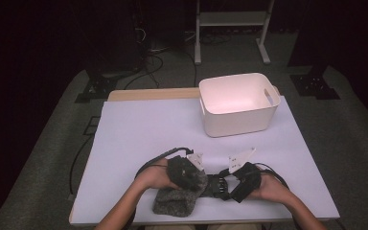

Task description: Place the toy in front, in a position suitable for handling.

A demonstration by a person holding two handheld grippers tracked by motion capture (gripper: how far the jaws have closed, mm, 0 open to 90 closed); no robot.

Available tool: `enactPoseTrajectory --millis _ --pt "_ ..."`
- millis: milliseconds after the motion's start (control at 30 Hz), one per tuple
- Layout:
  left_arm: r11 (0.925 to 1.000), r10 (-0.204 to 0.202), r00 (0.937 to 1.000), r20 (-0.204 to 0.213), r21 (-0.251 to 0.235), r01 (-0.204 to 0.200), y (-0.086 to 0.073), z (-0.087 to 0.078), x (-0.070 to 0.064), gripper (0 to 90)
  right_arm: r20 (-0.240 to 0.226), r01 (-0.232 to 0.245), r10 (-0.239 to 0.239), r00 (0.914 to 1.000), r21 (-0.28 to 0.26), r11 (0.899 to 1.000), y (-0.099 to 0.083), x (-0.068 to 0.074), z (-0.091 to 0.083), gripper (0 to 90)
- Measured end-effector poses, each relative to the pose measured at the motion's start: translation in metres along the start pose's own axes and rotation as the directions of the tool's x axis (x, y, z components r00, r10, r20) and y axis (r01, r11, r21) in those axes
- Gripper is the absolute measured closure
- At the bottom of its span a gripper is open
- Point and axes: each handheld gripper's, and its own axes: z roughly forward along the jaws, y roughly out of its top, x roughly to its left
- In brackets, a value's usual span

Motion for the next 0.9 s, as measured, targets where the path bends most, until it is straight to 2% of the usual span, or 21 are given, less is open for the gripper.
enactPoseTrajectory --millis 200,467,633,700,900 --pt "1.0000 0.005 0.9999 0.009 -0.004 -0.005 0.000 0.001 -0.001 78.7 -0.046 -0.050 0.050 0.9977 0.008 0.999 0.007 -0.006 -0.001 16.5" --pt "0.9999 0.008 0.9999 0.013 -0.007 -0.008 0.001 0.002 -0.002 78.7 -0.075 -0.111 0.112 0.9908 0.013 0.994 0.014 -0.018 0.003 16.7" --pt "0.9999 0.012 0.9998 0.016 -0.008 -0.012 0.000 0.002 -0.002 78.7 -0.100 -0.120 0.122 0.9875 0.028 0.992 0.017 -0.021 0.011 17.0" --pt "0.9999 0.007 0.9998 0.021 -0.011 -0.007 0.000 0.001 -0.002 78.5 -0.117 -0.149 0.152 0.9814 0.037 0.988 0.017 -0.023 0.014 17.2" --pt "0.9999 -0.003 0.9997 0.023 -0.011 0.003 -0.001 -0.002 0.000 78.2 -0.163 -0.189 0.190 0.9682 0.022 0.982 0.012 -0.026 0.017 22.9"
